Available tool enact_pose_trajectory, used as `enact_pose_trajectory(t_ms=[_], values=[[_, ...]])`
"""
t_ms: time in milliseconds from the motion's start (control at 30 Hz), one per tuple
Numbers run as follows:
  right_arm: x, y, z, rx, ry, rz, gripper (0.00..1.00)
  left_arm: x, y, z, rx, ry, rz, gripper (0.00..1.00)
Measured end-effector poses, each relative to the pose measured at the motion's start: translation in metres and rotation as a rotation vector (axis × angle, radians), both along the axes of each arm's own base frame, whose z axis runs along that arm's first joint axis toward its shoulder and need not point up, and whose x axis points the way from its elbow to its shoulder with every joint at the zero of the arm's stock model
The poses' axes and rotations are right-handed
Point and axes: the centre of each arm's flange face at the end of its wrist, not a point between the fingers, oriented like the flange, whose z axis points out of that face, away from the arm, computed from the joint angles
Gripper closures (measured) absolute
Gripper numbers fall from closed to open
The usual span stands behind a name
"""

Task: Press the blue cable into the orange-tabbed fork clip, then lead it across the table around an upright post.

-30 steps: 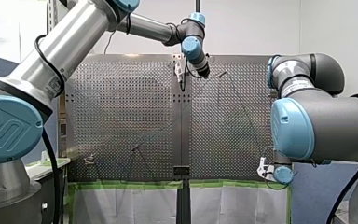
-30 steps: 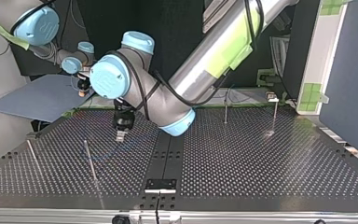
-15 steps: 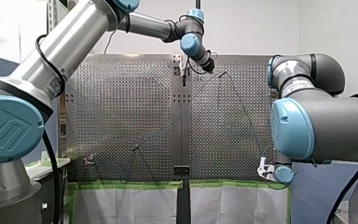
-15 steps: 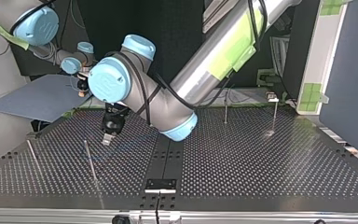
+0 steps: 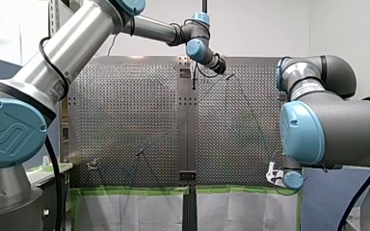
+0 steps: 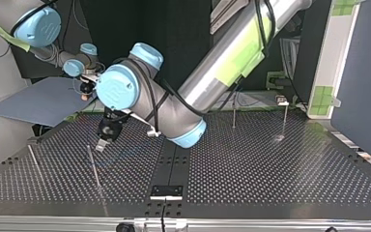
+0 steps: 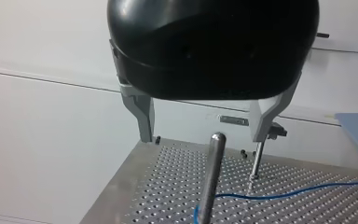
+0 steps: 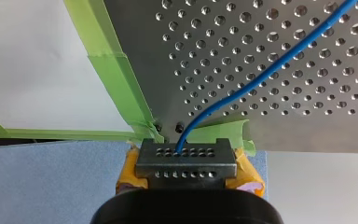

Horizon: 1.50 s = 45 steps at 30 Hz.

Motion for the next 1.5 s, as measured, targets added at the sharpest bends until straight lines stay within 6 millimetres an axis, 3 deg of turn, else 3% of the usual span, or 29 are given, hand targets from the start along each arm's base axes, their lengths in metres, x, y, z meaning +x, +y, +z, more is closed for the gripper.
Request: enact_pose_trajectory(t_ms=[1500], values=[[-0.001,0.000,-0.001,0.001,-0.002,-0.001,1.00,0.003,0.010,-0.009,0.060,0.018,0.088,0.00]])
